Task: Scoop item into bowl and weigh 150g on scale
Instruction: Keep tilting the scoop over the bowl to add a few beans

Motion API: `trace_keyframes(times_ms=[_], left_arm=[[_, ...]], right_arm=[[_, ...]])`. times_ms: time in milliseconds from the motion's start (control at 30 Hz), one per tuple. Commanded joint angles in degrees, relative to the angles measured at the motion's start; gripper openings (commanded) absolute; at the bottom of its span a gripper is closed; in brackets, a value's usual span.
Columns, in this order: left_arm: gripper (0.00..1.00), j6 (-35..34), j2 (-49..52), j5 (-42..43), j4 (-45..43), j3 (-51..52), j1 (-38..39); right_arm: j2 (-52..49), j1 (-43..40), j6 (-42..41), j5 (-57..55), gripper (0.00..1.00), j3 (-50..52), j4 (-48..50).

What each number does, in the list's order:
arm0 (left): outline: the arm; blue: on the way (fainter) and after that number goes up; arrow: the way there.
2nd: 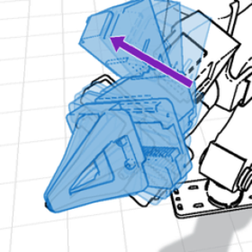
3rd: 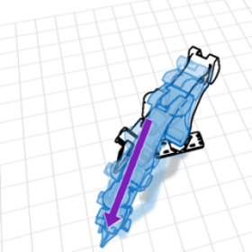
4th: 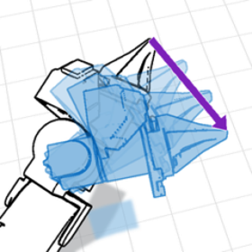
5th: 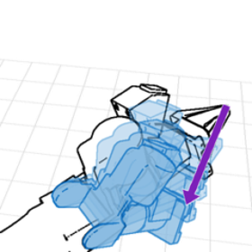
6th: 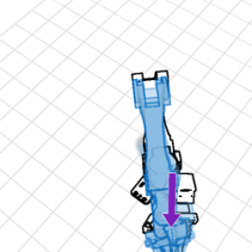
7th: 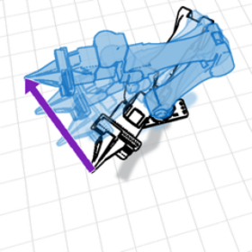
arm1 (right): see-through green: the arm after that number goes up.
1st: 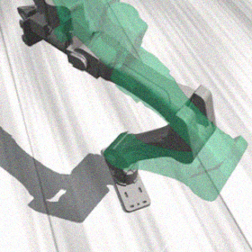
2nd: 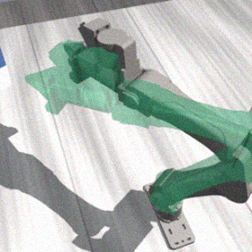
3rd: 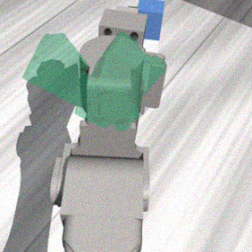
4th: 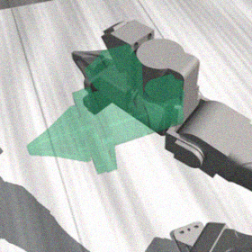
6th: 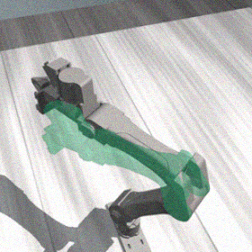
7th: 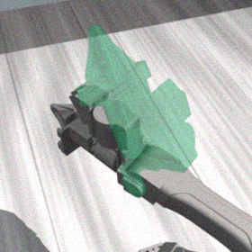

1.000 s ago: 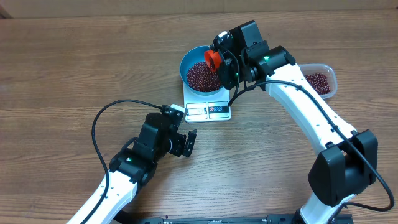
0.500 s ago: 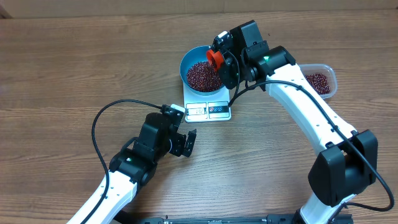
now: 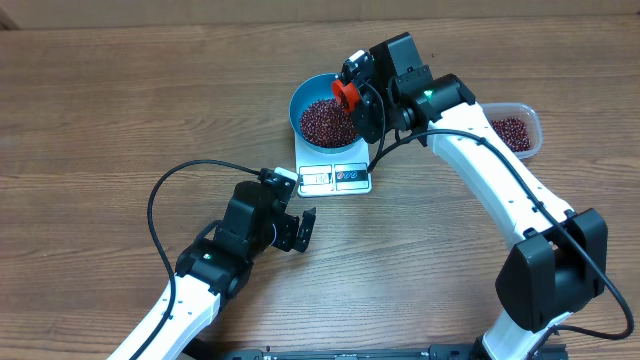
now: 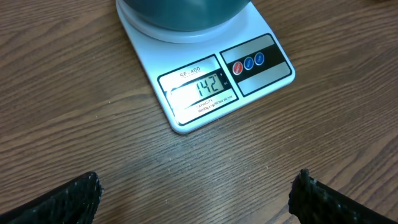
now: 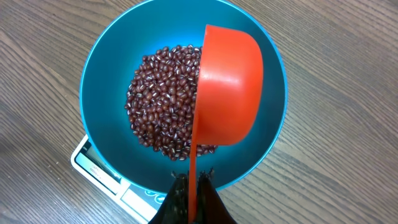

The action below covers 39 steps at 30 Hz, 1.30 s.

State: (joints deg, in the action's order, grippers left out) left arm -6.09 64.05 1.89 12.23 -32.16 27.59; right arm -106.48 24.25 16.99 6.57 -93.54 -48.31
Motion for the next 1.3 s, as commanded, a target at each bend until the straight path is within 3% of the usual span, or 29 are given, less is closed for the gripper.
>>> trace_keyframes(times_ms=[0, 1267], left_arm=[[1.00, -0.8, 0.3, -0.4, 0.0, 0.2, -0.2], [1.00, -0.8, 0.3, -0.4, 0.0, 0.2, -0.2]], right_arm=[[0.1, 0.1, 1.1, -1.0, 0.04, -1.8, 0.6], [0.1, 0.1, 3.1, -2.1, 0.04, -1.8, 0.3]])
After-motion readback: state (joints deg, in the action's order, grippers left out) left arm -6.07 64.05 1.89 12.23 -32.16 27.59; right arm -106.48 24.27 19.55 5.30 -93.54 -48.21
